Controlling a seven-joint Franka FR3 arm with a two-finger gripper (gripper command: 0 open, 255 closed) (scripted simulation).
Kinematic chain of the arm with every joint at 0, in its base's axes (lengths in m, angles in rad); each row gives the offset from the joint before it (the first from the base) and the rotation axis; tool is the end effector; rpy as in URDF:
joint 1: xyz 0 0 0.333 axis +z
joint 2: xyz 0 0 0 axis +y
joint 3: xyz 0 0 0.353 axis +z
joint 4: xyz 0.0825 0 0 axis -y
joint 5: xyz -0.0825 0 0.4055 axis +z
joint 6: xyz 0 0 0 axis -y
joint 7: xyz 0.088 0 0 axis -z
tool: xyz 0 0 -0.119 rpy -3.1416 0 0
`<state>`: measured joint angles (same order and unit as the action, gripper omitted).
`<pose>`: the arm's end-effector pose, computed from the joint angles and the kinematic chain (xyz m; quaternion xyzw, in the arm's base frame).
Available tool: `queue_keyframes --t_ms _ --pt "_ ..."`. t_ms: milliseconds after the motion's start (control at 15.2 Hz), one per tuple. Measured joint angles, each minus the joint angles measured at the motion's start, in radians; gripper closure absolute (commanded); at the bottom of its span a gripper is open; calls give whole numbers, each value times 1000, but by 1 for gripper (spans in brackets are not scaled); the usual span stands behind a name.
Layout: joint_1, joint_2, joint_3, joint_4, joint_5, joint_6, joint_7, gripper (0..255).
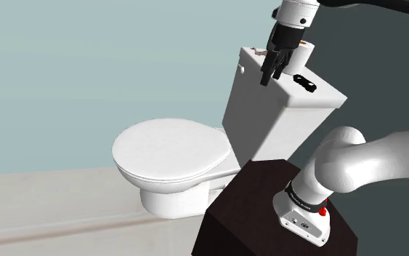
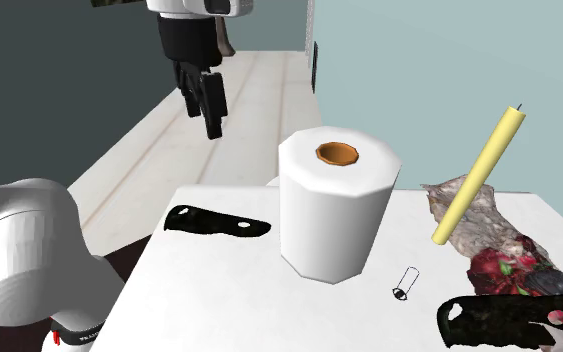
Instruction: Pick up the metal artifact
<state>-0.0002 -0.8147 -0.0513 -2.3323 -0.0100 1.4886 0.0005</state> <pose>0.2844 -0.0220 0.6172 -0.9996 0.0180 0.0146 0.0139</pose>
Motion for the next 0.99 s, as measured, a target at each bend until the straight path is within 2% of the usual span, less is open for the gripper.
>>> queue_keyframes --t_ms 132,264,990 --pt "-9 3 -6 4 -4 -2 6 0" --pt "-40 4 -27 5 -22 -5 24 0" --pt "-249 22 -188 72 -152 -58 122 0"
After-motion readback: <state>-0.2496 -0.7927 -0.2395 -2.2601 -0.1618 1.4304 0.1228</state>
